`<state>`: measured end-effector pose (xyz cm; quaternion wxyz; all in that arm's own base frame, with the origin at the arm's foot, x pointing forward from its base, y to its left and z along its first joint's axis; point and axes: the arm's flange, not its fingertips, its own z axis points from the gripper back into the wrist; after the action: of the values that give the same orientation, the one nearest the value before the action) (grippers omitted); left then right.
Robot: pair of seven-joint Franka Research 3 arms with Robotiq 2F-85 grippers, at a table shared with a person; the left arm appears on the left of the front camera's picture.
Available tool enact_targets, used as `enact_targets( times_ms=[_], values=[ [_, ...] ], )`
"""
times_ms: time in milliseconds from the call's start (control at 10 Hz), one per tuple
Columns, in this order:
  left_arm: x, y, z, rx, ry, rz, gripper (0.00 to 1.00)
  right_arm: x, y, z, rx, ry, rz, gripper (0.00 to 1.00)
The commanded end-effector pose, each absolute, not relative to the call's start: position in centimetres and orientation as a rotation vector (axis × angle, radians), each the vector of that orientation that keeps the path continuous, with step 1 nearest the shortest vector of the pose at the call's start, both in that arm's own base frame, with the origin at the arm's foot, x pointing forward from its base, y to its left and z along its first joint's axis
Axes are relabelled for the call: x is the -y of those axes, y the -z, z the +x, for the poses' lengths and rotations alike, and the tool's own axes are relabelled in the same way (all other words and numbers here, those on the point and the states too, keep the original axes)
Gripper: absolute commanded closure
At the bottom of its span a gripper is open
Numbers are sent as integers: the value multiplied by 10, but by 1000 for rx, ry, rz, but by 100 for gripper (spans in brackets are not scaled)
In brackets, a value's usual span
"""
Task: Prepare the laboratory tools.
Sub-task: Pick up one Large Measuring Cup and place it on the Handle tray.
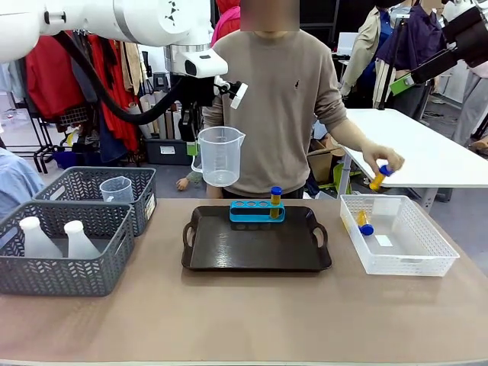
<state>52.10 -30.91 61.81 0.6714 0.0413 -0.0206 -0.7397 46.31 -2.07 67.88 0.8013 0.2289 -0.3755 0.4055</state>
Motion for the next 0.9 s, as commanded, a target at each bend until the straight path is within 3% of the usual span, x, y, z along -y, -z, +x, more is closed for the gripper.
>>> enact_targets(
  times_ms=[0,300,800],
  values=[
    [309,-621,518,48,1667,95,100,19,-680,462,810,-872,499,0],
    [349,-586,542,12,1725,11,100,19,-680,462,810,-872,499,0],
    [415,-509,596,-39,1854,20,100,19,-680,462,810,-872,499,0]
  ],
)
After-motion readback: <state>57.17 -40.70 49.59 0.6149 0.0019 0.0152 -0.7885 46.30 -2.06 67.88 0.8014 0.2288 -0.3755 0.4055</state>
